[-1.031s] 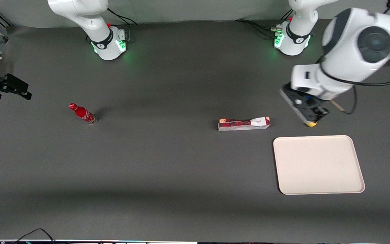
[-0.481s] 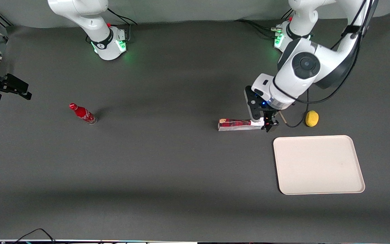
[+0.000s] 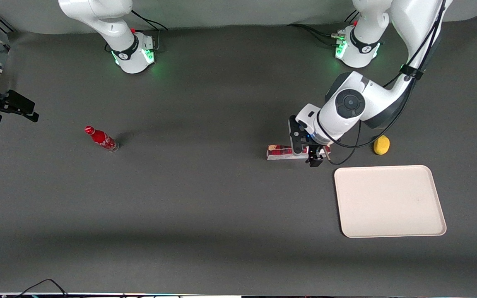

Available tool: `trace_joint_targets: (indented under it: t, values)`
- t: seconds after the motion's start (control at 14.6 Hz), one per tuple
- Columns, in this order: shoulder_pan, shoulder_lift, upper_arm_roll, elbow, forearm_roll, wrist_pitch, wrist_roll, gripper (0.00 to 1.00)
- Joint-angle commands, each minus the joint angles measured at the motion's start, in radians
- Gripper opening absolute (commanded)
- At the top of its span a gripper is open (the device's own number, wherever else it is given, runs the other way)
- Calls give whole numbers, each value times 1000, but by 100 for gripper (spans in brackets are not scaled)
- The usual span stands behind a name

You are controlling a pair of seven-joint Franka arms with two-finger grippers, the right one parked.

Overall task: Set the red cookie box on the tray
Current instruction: 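Close the left gripper on the cookie box's end and lift it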

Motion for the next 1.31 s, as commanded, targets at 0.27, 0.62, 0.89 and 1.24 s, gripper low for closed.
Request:
trace_joint_targets:
  t: [0.27, 0.62, 0.89, 1.24]
  values:
    - [-38, 29, 10, -90, 102, 147, -138, 100]
    - [-69, 99, 54, -83, 240, 203, -242, 100]
    - [-86, 140, 77, -82, 242, 253, -242, 100]
    - [-98, 147, 103, -86, 248, 262, -242, 51]
